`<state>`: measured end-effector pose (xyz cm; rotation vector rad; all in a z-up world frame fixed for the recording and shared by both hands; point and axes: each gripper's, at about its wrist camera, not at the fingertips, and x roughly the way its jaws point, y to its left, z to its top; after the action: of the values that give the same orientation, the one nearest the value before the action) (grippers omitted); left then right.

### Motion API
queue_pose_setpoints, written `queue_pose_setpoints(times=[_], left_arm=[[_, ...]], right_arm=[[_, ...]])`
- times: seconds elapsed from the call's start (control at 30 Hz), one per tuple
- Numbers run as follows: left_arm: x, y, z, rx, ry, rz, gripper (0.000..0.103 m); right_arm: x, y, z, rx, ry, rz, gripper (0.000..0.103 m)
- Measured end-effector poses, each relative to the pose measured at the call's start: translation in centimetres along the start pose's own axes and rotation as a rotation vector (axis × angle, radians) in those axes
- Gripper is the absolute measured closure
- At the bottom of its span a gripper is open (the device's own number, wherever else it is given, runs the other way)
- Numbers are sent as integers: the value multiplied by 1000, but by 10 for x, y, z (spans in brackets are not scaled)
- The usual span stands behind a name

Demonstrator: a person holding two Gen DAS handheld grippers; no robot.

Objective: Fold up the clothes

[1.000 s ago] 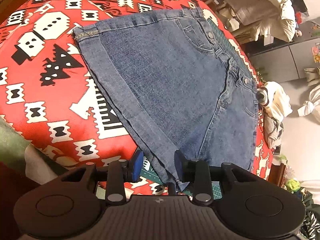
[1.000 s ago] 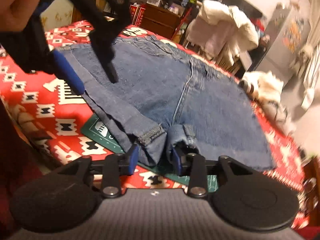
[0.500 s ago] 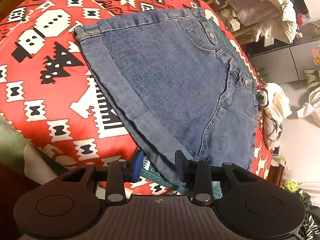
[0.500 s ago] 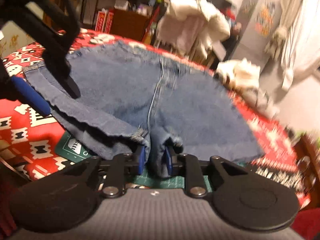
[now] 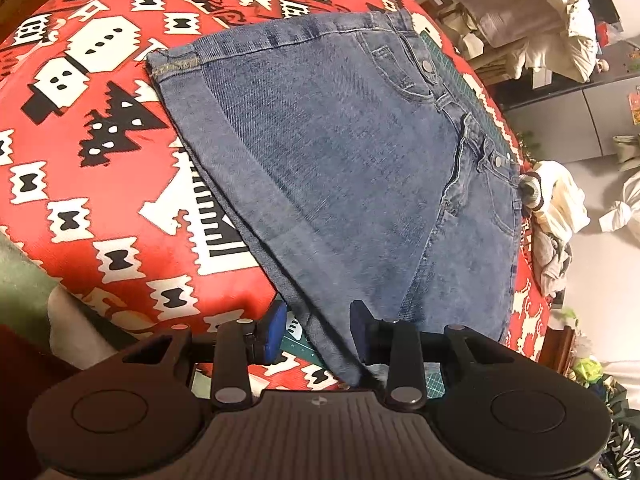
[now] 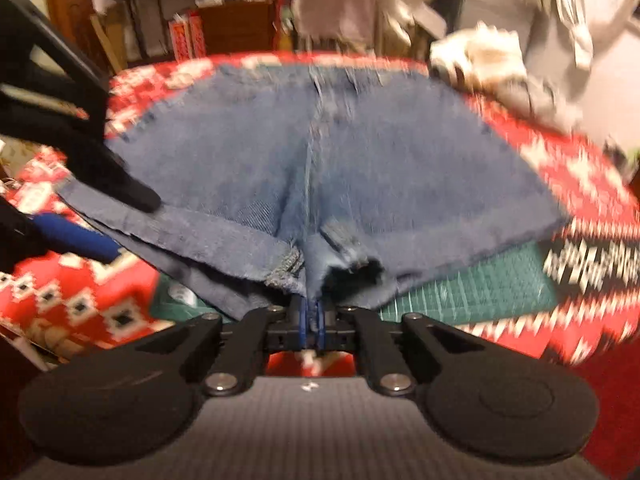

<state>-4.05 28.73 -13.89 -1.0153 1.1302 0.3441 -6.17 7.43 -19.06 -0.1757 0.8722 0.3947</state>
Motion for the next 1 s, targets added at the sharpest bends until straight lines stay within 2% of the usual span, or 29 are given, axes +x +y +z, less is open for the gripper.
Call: queue_pose_setpoints(times=[0.2,0.43,0.53,0.63,0.7,0.73,0.8,0.87,0.93,1.0], left_arm=[[4,1,0,-3,11,15,69],[6,1,-1,5,19,21,68],[6,0,-2,11,20,17,68],[7,-4,-4,34,21,9,68],[7,-10,-7,61,16,0,61],[7,-14,-9,86,8,-4,59],[6,-23,-13,137,-12,-12,48],[6,-31,-18,188,-33,-19,39],[7,-39,-23,231,-52,-16,35],[9,-45,-28,265,-71,-17,33]], right_arm=[[-7,-13,2,100,23,42,97],[-26,-21,-6,121,19,82,95],[-38,-33,-10,148,35,104,95],[-53,-49,-8,172,11,111,93],[-64,-61,-3,178,-16,104,92],[-69,-69,3,171,-33,90,89],[-80,-83,13,157,-66,63,76],[-90,-99,26,154,-99,28,71],[-96,-118,39,166,-117,10,63],[-100,-138,53,179,-126,18,46]])
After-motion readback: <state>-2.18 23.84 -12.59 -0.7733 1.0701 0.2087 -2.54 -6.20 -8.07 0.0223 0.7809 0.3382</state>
